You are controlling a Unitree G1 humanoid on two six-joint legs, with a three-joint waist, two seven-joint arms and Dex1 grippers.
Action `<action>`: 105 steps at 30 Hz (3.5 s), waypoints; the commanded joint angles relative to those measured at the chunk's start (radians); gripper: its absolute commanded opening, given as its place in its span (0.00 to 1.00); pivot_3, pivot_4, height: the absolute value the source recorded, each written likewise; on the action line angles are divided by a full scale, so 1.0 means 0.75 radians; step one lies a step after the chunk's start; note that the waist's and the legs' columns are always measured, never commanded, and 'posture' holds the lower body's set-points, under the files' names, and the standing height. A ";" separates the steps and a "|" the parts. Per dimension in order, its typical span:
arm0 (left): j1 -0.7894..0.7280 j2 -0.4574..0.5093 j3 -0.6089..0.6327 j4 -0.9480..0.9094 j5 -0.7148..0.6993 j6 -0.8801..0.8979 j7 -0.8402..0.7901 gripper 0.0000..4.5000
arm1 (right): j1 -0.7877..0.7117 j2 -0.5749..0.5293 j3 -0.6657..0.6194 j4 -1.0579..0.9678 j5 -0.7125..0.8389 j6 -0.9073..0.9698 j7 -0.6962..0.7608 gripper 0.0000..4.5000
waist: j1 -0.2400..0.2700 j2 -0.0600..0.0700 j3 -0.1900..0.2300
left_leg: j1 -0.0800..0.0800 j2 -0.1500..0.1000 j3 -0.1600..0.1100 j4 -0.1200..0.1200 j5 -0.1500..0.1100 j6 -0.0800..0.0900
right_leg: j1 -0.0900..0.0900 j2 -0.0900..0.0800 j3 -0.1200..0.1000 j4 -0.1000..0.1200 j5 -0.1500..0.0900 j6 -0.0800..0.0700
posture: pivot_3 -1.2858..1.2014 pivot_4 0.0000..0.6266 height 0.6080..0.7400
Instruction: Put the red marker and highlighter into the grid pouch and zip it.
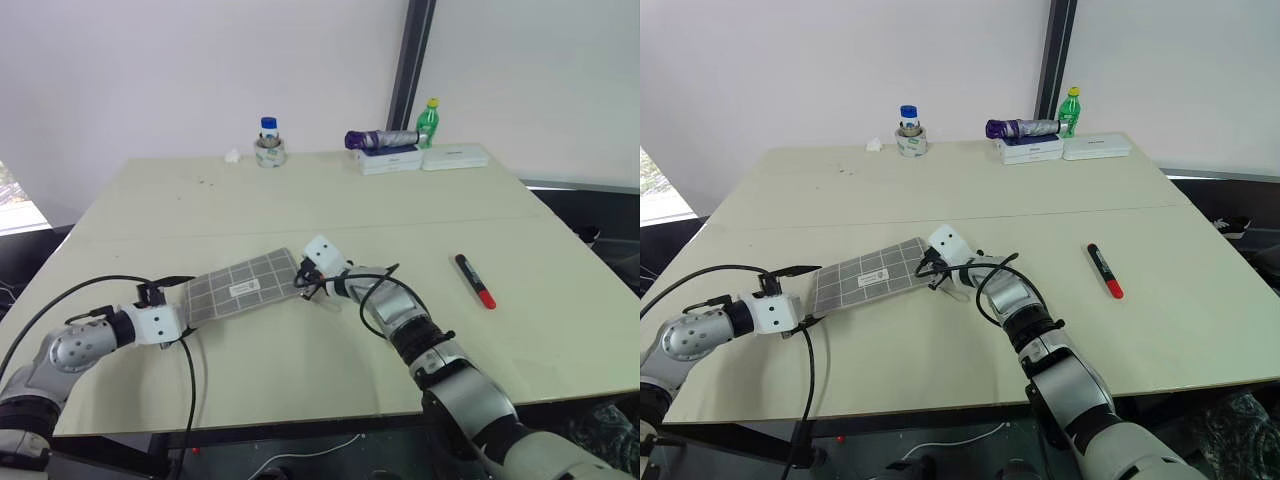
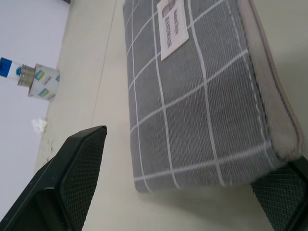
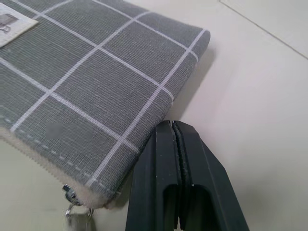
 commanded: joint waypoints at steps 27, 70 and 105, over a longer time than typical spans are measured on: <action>0.245 -0.171 0.107 -0.808 -0.517 0.806 -0.096 0.00 | 0.028 -0.251 -0.139 -0.391 -0.032 -0.016 -0.026 0.06 | 0.000 0.000 0.000 | -0.001 0.004 -0.001 0.002 0.002 -0.003 | 0.001 0.000 0.001 0.008 -0.001 0.000 | 0.52 0.24 1.00; 0.291 -0.591 0.044 -1.300 -0.488 1.389 0.122 0.00 | 0.322 -0.352 -0.099 -1.079 0.321 0.553 0.154 0.02 | 0.004 0.000 0.000 | -0.001 0.008 0.001 0.004 0.002 -0.003 | 0.002 0.003 0.001 0.007 -0.001 -0.001 | 0.52 0.24 1.00; 0.150 -0.788 -0.041 -1.130 -0.268 1.382 0.361 0.00 | 0.537 -0.756 -0.131 -1.614 0.273 0.959 0.123 0.63 | 0.043 -0.002 0.000 | -0.001 0.005 0.001 0.004 0.002 -0.004 | 0.004 0.001 0.000 0.005 -0.001 -0.001 | 0.52 0.24 1.00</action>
